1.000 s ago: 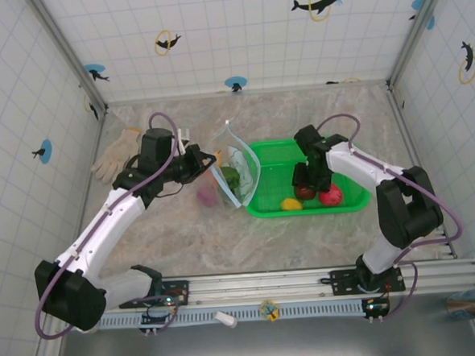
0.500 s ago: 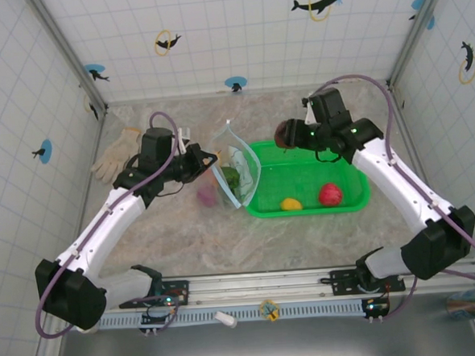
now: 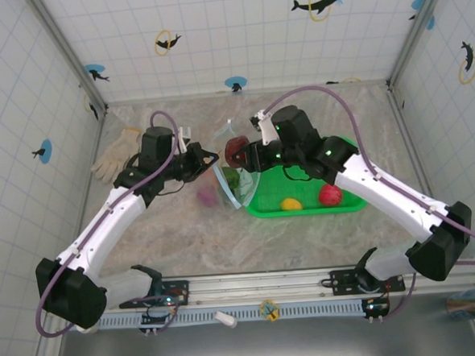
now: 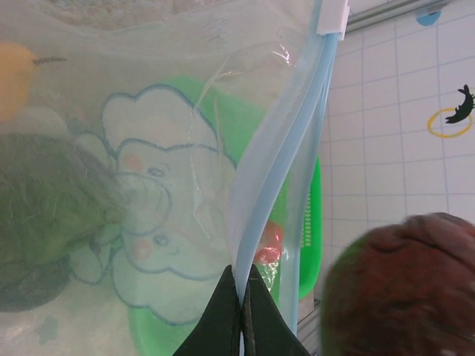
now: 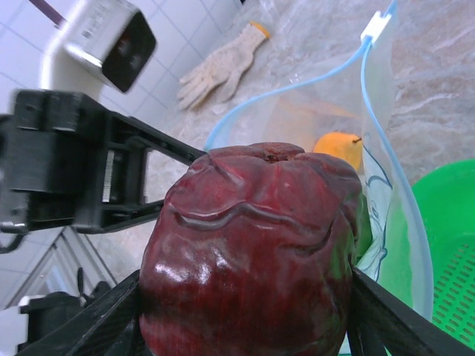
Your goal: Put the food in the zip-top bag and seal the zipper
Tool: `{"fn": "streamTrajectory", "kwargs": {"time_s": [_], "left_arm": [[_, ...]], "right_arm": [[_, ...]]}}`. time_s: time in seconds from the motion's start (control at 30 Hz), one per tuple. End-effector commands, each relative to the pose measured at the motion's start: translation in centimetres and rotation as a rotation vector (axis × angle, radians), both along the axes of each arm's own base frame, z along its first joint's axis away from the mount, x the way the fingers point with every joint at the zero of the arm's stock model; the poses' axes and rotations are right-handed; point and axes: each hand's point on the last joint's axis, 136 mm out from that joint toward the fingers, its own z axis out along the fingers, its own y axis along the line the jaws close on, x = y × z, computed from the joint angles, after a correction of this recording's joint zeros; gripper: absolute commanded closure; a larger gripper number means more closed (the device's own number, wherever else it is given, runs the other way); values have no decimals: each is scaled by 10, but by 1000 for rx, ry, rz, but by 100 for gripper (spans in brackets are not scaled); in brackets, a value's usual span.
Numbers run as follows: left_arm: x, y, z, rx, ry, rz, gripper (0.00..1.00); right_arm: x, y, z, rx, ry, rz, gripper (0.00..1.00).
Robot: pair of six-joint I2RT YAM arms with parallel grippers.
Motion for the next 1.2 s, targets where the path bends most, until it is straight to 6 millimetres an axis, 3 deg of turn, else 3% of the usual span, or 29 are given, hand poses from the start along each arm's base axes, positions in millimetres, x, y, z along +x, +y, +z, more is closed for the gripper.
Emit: {"fn": "streamTrajectory", "kwargs": {"time_s": [0.0, 0.13, 0.47, 0.67, 1.0, 1.17], "left_arm": [[1, -5, 20, -33, -29, -13, 100], [0, -4, 23, -35, -38, -12, 100], [1, -4, 33, -25, -64, -16, 100], [4, -2, 37, -25, -76, -8, 100], [8, -8, 39, -53, -70, -17, 100], [10, -7, 37, -50, -70, -8, 100]], "right_arm": [[11, 3, -24, -86, -2, -32, 42], [19, 14, -48, -194, 22, -44, 43], [53, 61, -63, -318, -6, -121, 40], [65, 65, -82, -335, 30, -161, 40], [75, 70, -80, -270, -30, -185, 37], [76, 70, -85, -254, -35, -185, 24]]}}
